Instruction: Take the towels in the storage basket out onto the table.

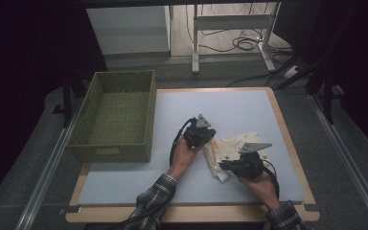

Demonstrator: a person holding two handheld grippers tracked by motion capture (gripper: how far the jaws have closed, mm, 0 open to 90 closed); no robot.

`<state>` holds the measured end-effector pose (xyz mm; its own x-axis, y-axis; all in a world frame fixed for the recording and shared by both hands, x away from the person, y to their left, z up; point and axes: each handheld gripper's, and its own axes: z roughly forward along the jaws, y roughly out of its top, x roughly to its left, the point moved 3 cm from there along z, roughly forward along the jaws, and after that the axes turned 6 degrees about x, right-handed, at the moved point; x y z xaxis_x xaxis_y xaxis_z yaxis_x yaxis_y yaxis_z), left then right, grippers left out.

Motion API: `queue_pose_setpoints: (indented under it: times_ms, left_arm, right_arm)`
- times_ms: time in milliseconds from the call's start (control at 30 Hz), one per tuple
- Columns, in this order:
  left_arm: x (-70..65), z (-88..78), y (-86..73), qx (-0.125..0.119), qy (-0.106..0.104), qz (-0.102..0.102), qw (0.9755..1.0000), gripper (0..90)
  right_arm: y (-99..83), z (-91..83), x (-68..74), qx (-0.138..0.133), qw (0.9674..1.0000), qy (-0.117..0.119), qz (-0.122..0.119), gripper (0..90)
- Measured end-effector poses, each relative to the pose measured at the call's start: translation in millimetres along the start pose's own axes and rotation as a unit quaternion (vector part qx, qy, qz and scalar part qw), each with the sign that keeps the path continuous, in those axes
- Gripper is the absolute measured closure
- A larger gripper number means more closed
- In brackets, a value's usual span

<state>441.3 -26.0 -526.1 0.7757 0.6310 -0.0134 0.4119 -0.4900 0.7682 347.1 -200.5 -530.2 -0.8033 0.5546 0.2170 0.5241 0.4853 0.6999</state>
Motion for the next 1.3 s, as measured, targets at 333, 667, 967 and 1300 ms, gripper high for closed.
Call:
queue_pose_setpoints:
  times_ms: [333,667,967,1300]
  left_arm:
    - [-14.7,29.8,30.4,0.005,-0.023,0.022,0.9995,86.7]
    - [-29.7,55.4,59.0,0.001,-0.043,0.034,0.9985,86.5]
    - [-40.9,77.4,77.9,0.010,-0.047,0.043,0.9979,86.3]
    - [-44.6,92.7,83.5,0.013,-0.056,0.036,0.9977,85.1]
  right_arm:
    - [-18.5,-27.8,-25.9,-0.014,0.9988,-0.036,0.028,84.6]
    - [-31.7,-59.7,-47.3,-0.027,0.9958,-0.071,0.051,84.6]
    - [-39.3,-76.7,-62.5,-0.030,0.9929,-0.097,0.062,84.5]
    - [-47.6,-79.0,-72.9,-0.027,0.9908,-0.111,0.072,83.7]
